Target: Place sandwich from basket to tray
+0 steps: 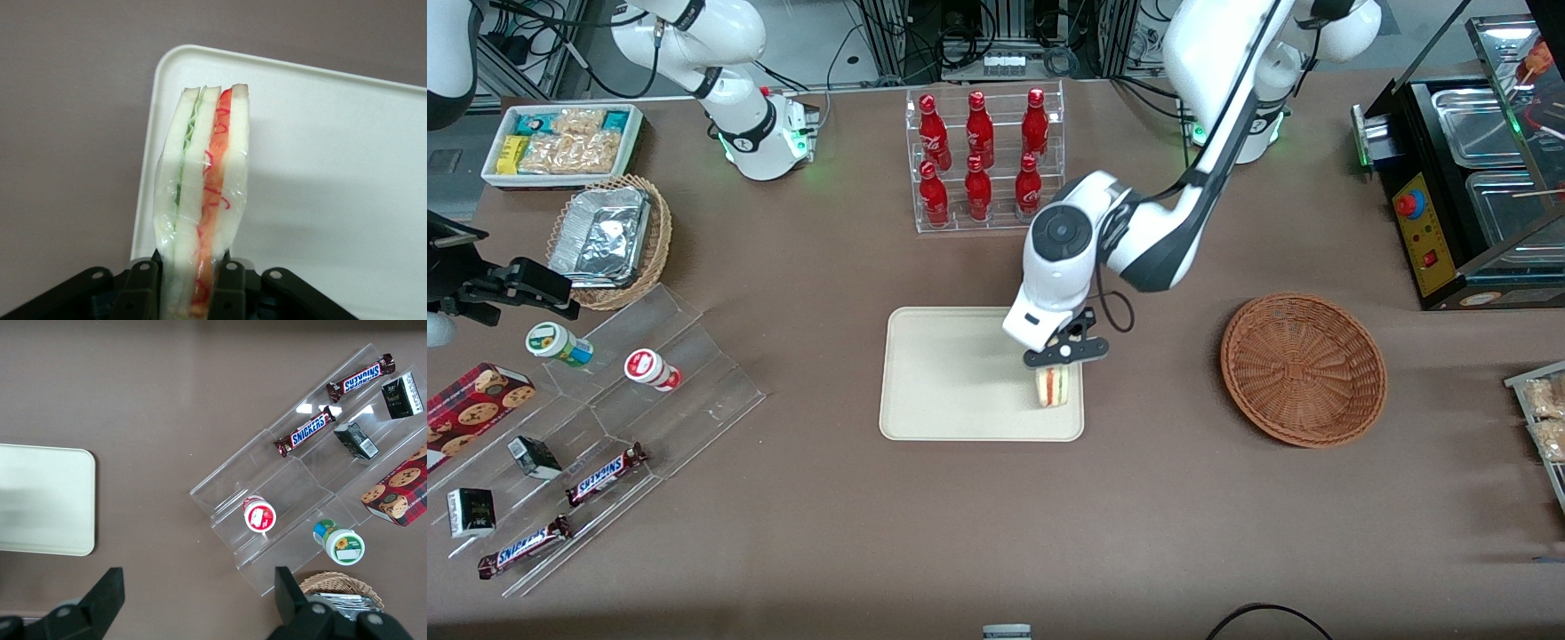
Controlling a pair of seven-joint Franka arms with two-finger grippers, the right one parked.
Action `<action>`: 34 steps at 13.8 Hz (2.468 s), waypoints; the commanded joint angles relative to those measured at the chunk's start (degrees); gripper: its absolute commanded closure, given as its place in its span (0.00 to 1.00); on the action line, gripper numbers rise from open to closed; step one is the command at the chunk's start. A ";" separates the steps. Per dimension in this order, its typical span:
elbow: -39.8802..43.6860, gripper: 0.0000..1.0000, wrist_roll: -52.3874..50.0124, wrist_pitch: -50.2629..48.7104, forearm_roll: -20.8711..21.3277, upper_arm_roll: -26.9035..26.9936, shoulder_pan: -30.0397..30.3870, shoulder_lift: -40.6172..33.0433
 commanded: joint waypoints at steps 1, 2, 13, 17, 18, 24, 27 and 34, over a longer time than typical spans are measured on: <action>2.56 0.71 -0.03 1.48 0.18 0.83 -1.31 2.57; 2.56 0.70 0.06 2.45 0.27 0.83 -1.31 3.09; 2.56 0.55 1.99 3.34 2.38 0.83 -2.63 6.96; 2.65 0.02 2.08 3.34 2.38 0.83 -2.54 6.70; 2.82 0.01 1.82 3.25 2.38 0.92 -2.54 6.35; 4.06 0.00 -0.19 -4.55 1.94 1.53 -1.31 -1.02; 3.71 0.00 -3.89 -11.48 2.46 2.75 0.53 -6.55; 2.92 0.00 2.84 -31.70 2.73 12.76 2.82 -23.86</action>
